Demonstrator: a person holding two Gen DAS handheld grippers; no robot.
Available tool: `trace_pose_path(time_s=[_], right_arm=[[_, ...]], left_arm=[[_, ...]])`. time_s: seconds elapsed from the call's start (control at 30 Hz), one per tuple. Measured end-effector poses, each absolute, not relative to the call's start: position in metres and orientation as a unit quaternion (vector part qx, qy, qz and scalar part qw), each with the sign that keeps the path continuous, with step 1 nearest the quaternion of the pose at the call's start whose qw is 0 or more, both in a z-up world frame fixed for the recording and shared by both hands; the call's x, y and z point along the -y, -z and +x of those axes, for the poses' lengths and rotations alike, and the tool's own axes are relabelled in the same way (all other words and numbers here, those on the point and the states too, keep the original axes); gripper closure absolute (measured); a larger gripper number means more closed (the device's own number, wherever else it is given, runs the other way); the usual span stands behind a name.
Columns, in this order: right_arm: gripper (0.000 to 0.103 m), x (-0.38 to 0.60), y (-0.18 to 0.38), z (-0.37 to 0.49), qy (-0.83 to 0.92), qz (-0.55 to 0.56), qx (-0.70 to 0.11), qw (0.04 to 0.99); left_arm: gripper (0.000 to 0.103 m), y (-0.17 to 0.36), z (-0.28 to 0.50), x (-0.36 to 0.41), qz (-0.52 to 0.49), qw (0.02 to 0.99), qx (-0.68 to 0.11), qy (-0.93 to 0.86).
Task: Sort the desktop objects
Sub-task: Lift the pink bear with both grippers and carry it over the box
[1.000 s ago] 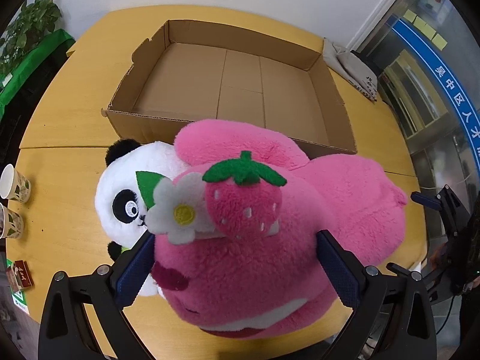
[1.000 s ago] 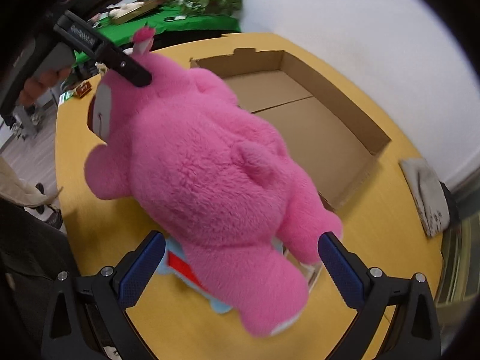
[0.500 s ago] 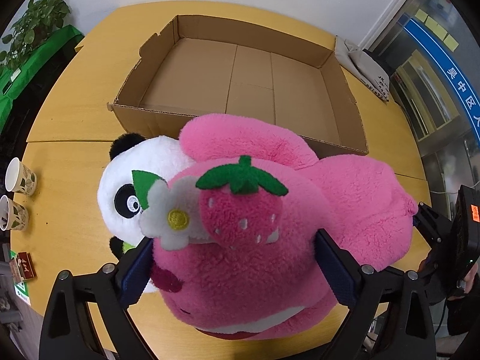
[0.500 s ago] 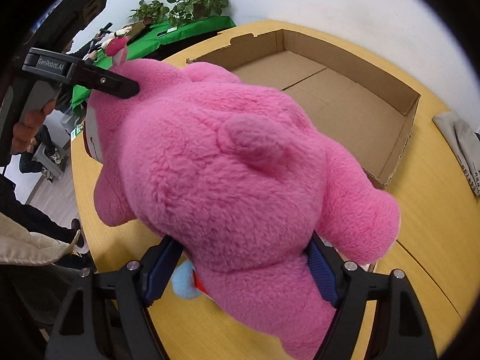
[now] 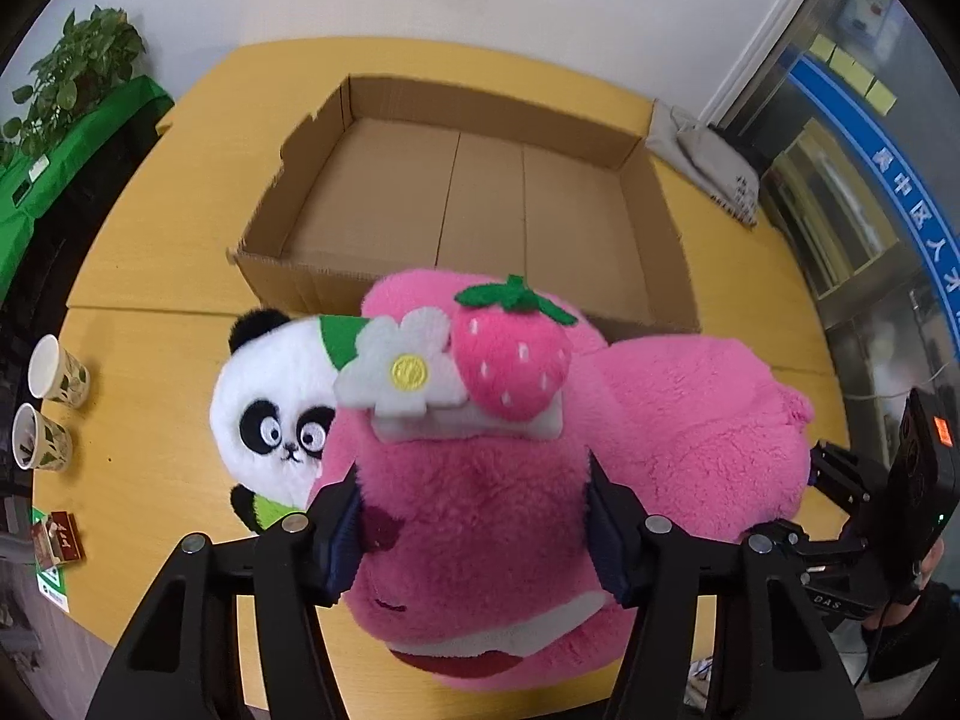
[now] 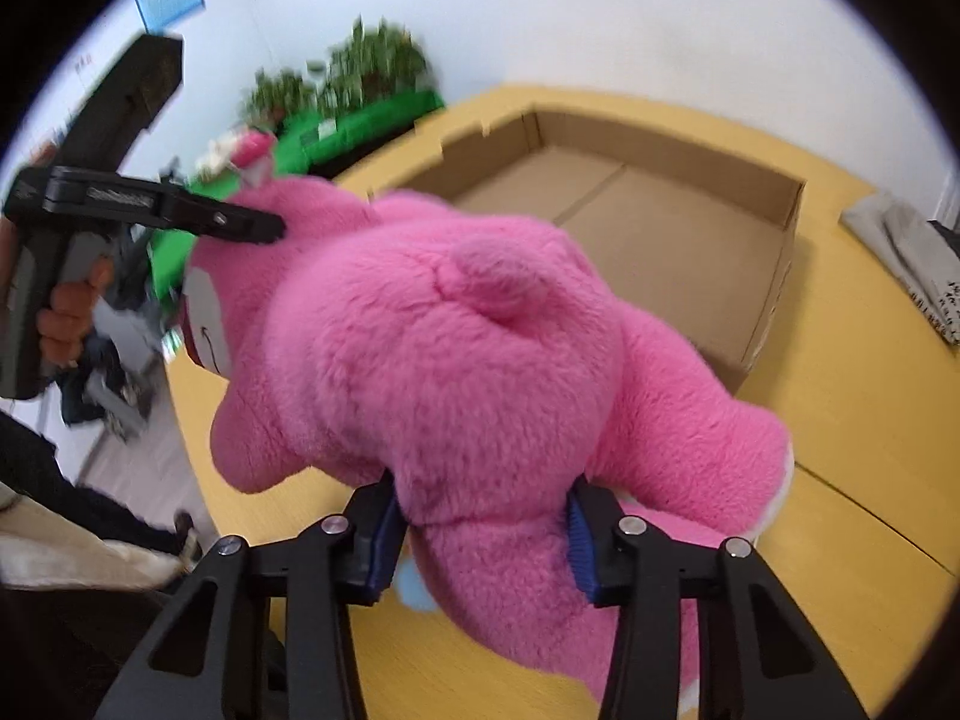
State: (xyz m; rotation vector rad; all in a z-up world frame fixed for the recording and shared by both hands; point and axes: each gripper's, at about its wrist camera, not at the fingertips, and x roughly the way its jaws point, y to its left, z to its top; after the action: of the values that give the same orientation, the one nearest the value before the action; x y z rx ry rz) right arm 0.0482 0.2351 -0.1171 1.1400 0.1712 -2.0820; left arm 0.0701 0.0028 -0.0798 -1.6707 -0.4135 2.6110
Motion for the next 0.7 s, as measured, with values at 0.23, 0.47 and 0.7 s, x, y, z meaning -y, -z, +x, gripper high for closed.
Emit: trace_pose_path(time_s=[0.23,0.47,0.7], right_arm=[[0.059,-0.236,0.032,0.030,0.865,0.352,-0.043,0.354],[0.059,-0.188,0.001,-0.054,0.895,0.309,-0.061,0.315],[0.059,-0.132,0.062,-0.148,0.893,0.348,-0.067,0.278]], left_arm=[[0.039,-0.020,0.042,0.000,-0.451,0.042,0.087,-0.887],[0.039,-0.041,-0.065,0.052,-0.409,0.085,0.055,-0.907],[0.039,0.010,-0.196,0.118,-0.421,0.119,0.047,-0.898]])
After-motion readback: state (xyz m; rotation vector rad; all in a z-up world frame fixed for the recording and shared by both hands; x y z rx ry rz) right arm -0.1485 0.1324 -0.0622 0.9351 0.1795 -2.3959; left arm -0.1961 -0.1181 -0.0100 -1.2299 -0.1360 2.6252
